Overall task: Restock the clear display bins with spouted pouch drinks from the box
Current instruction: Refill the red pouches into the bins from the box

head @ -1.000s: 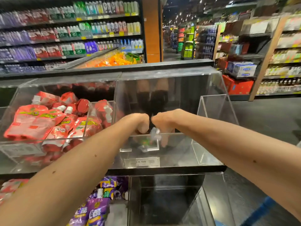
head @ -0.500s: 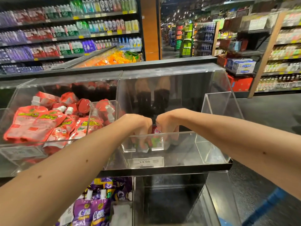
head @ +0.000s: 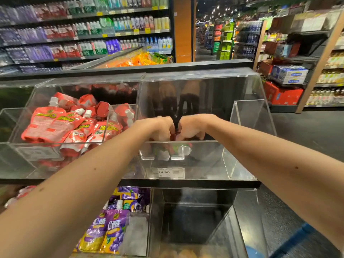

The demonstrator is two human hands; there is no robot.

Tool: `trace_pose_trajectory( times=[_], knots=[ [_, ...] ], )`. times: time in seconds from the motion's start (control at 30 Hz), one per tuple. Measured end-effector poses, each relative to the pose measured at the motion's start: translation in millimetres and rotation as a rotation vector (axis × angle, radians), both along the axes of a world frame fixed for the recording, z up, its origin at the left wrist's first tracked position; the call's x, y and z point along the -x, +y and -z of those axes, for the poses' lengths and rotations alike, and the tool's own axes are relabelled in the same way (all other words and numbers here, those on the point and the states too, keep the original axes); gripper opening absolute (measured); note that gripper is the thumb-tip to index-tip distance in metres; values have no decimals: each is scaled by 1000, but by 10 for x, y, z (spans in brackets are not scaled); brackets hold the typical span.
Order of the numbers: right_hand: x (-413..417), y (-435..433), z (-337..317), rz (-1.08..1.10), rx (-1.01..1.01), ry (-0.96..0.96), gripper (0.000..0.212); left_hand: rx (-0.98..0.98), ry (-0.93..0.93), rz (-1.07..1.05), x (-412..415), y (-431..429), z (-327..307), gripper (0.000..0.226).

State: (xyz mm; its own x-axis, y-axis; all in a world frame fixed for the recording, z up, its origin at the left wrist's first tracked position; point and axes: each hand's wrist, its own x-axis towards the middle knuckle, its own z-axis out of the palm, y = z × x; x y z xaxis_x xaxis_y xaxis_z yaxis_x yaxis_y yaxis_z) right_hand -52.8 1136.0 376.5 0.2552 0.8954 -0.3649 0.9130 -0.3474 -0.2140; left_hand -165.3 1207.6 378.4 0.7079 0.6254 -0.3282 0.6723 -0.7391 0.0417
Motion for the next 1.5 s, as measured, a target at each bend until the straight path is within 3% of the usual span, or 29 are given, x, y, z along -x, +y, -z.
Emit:
trace_pose_trajectory(
  times=[0.1, 0.2, 0.3, 0.4, 0.47, 0.6, 0.7, 0.8, 0.9, 1.07, 1.23, 1.37, 1.5],
  knots=[
    [80, -276, -254, -60, -319, -123, 34, -24, -389, -12, 240, -229, -245, 40],
    [198, -740, -285, -101, -674, 119, 24, -45, -789, -59, 575, -610, -345, 24],
    [445, -1414, 98, -226, -1036, 365, 21, -125, -1097, -122, 874, -1075, -194, 18],
    [606, -2169, 667, -184, -1196, 473, 16, -137, -1313, -175, 1006, -1778, 149, 18],
    [663, -2645, 1042, -77, -1171, 524, 12, -39, -1351, -148, 984, -2299, 496, 11],
    [641, -3578, 1794, 336, -1007, 625, 11, 309, -1215, -22, 604, -3144, 1341, 5],
    [567, -4371, 2289, 719, -929, 540, 17, 529, -1026, 138, 120, -3728, 1908, 12],
    [703, -5328, 2588, 1090, -883, 429, 10, 776, -854, 346, -340, -4448, 2353, 16],
    [892, -6356, 2806, 1424, -836, 359, 16, 876, -666, 623, -670, -5403, 2662, 14],
    [940, -7568, 3236, 1829, -728, 319, 8, 889, -278, 986, -910, -6798, 3060, 27],
    [791, -8302, 3762, 2043, -694, 425, 7, 722, 45, 1036, -1322, -7413, 3671, 28],
    [448, -8769, 4208, 2144, -574, 545, 17, 651, 165, 946, -1805, -7719, 4127, 38],
    [-4, -9054, 4555, 2264, -501, 706, 25, 563, 128, 904, -2230, -7985, 4525, 58]
  ],
)
